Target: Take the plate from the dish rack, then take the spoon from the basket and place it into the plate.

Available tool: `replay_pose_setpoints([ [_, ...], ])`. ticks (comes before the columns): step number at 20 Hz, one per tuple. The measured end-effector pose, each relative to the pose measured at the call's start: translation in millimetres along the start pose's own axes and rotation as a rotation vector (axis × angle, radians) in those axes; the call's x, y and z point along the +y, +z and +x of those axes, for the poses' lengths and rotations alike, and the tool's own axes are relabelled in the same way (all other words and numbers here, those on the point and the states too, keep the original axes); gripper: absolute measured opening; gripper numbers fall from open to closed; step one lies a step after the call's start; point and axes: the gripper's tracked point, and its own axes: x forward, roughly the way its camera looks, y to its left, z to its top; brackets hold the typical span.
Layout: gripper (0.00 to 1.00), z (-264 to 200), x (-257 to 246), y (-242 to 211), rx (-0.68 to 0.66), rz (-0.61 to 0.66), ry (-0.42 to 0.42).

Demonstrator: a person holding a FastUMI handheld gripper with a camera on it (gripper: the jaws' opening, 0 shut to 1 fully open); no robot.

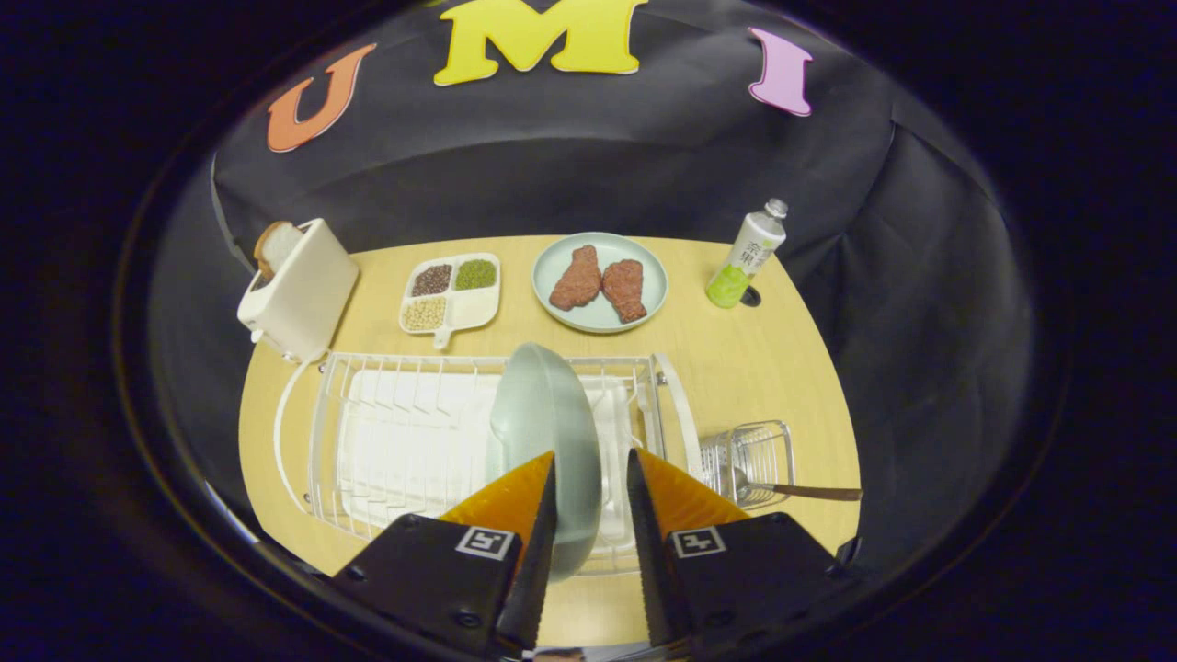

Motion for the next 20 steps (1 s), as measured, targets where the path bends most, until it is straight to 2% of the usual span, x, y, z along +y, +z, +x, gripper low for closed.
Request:
replay_pose_setpoints([
  [3, 0.3, -5.9, 8.5, -9.1, 0.05, -0.009, -0.061],
  [4, 0.28, -9.6, 13.4, -8.8, 0.048, -0.009, -0.084],
  [10, 0.22, -32.1, 25.9, -13.2, 0.004, -0.038, -0.272],
  [13, 0.2, -41.6, 27.1, -16.6, -0.009, 0.004, -0.356],
  [16, 0.19, -54.0, 15.7, -10.2, -0.075, 0.022, -0.489],
  [18, 0.19, -61.7, 24.0, -14.3, -0.106, 0.023, -0.508],
  [20, 0.19, -68.9, 32.1, -18.7, -0.13, 0.017, -0.485],
])
